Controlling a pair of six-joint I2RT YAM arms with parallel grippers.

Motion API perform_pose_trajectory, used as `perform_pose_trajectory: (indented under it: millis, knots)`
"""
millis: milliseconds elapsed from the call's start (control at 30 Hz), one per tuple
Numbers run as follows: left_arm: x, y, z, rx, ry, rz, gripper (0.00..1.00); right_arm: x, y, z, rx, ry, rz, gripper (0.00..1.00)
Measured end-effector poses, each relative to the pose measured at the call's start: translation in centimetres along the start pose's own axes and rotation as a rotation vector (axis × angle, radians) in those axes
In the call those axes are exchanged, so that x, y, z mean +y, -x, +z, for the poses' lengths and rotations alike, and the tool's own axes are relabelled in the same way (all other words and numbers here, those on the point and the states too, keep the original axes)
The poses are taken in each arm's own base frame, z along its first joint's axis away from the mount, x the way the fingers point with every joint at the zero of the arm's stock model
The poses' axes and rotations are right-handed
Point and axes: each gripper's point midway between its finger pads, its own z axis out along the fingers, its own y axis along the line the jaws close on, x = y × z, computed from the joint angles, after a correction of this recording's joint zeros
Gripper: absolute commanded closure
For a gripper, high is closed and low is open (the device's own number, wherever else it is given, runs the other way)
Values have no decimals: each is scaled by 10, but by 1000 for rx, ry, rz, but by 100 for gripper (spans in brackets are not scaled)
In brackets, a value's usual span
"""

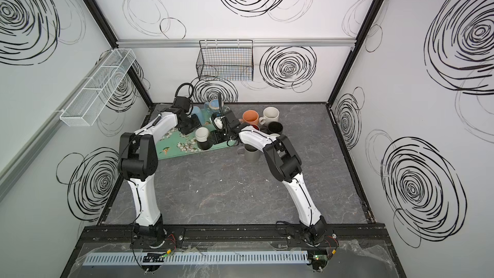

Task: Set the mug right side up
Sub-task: 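Lower the left gripper onto the upside-down black mug's handle while the right approaches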

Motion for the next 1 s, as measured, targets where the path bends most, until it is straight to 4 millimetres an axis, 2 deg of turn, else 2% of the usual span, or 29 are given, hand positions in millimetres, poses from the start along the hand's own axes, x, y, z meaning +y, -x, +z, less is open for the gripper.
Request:
perform_pose_trajectory:
  millis: [333,467,600,1000]
  knots:
    - [6,0,2,10,5,-25,48,-1,-4,1,9,2,1,46]
    - [18,2,0,22,31,-47,41,-3,-8,2,15,-3,5,46]
    - [26,2,-8,33,50,-65,39,-3,-8,2,15,-4,5,46]
    - [14,6,-12,36,-5,-125,39,-4,-5,5,32,-11,-12,46]
